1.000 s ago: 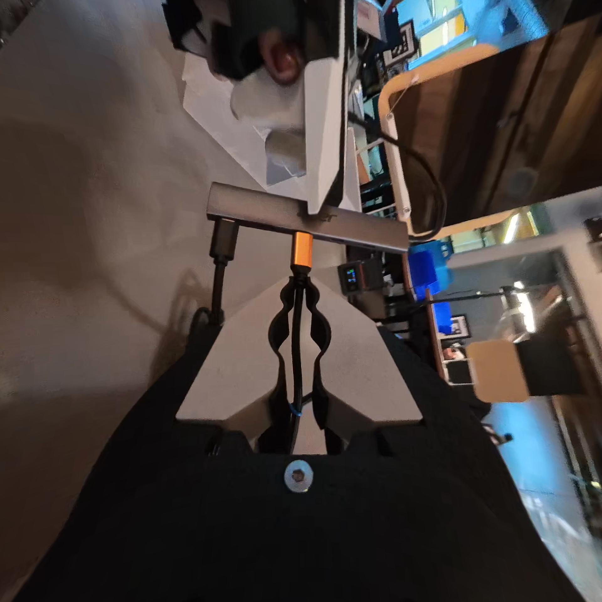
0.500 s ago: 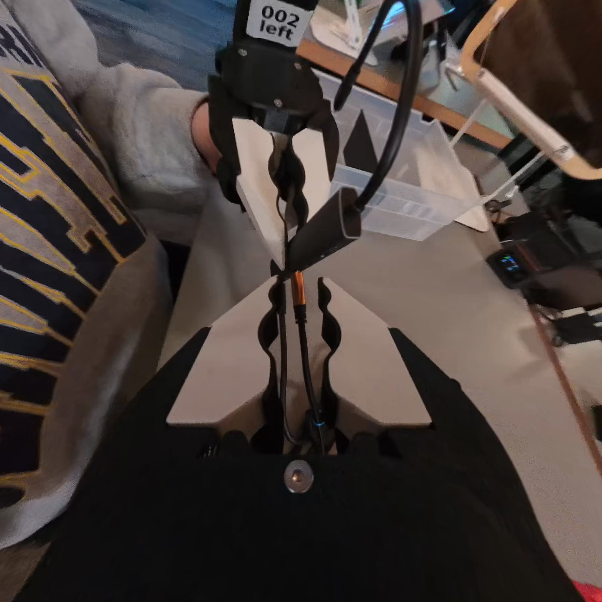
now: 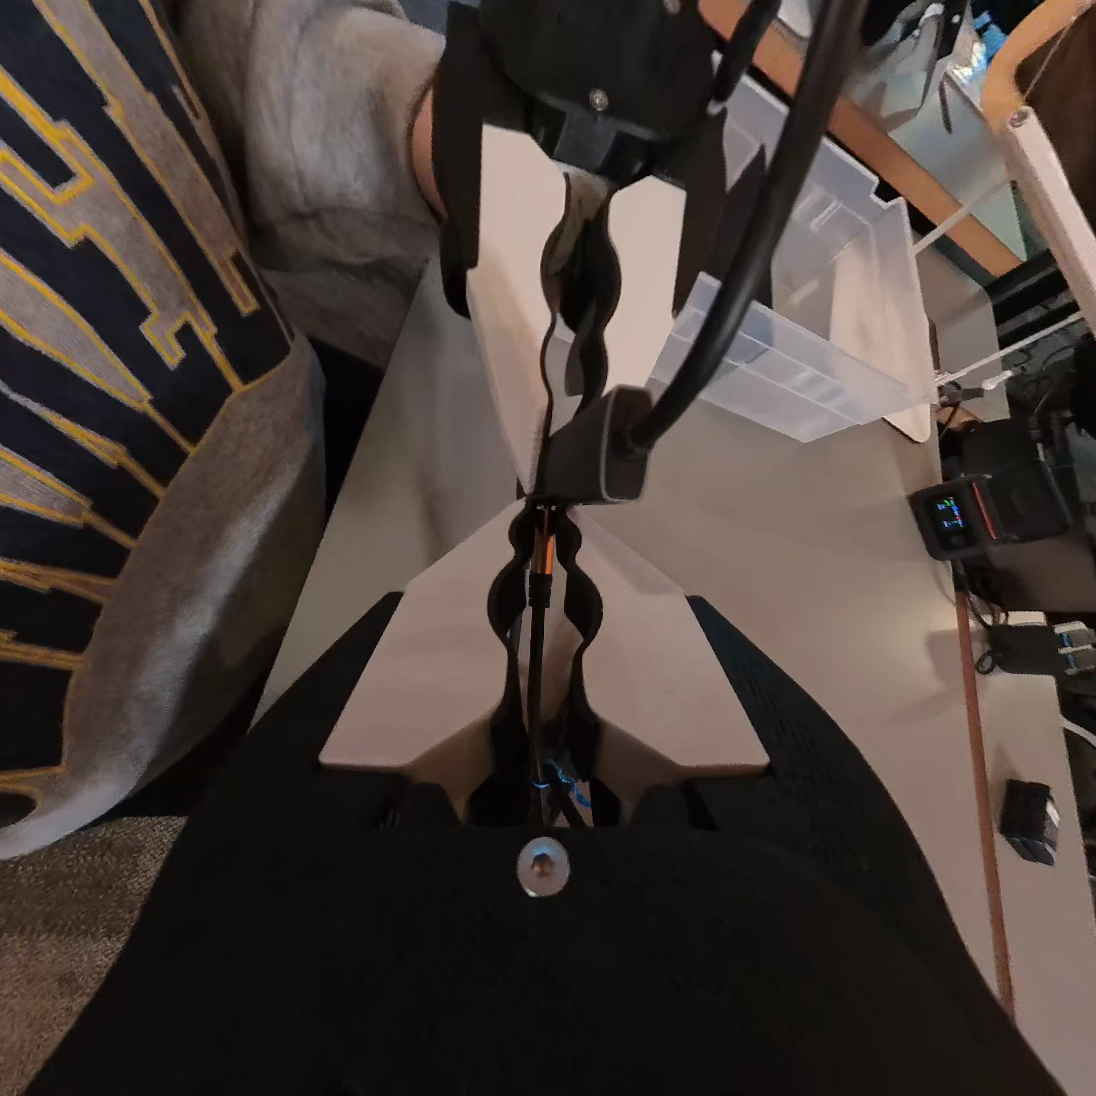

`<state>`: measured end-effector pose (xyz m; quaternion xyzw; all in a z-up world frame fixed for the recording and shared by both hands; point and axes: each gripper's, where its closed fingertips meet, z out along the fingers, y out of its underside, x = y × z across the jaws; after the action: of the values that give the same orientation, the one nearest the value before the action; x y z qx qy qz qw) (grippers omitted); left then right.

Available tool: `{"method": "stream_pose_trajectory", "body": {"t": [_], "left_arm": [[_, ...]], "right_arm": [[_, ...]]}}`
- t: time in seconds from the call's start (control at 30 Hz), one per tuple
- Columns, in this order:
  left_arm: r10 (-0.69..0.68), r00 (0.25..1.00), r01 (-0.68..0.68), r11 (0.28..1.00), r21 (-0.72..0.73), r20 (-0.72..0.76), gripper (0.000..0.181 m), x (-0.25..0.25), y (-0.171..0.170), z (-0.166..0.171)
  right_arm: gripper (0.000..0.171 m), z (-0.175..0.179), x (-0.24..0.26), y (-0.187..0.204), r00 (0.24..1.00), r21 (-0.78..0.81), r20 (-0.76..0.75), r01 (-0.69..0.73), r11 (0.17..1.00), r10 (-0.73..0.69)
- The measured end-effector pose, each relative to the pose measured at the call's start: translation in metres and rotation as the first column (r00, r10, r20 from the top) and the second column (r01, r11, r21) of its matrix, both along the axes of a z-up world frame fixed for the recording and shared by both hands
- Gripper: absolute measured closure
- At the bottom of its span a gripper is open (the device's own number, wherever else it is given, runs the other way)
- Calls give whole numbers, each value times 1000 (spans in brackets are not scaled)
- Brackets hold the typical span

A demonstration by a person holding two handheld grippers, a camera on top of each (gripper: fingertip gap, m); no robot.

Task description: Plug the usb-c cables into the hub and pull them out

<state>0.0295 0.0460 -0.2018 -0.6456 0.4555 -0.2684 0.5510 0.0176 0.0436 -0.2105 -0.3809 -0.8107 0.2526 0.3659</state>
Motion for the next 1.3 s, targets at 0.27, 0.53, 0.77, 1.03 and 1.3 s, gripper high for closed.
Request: {"method": "stream_pose_trajectory", "body": {"t": [0.27, 0.53, 0.77, 1.03, 1.3], "left_arm": [[-122, 989, 115, 990, 80, 82, 174, 10, -35, 29], [150, 967, -170, 982, 82, 204, 174, -86, -28, 53], [166, 972, -178, 982, 60, 167, 174, -63, -10, 40], [191, 936, -192, 981, -25, 296, 174, -71, 0, 44], [185, 914, -168, 983, -78, 361, 175, -68, 12, 42]], "right_arm": [[166, 31, 14, -33, 989, 12, -74, -127, 992, 127], [167, 95, 82, 41, 949, 10, -251, 199, 980, -190], [166, 157, 119, 105, 833, 54, -386, 448, 892, -396], [160, 78, 191, 174, 718, -69, -82, 688, 722, -692], [106, 86, 139, 135, 720, -287, -201, 605, 743, -664]]}}
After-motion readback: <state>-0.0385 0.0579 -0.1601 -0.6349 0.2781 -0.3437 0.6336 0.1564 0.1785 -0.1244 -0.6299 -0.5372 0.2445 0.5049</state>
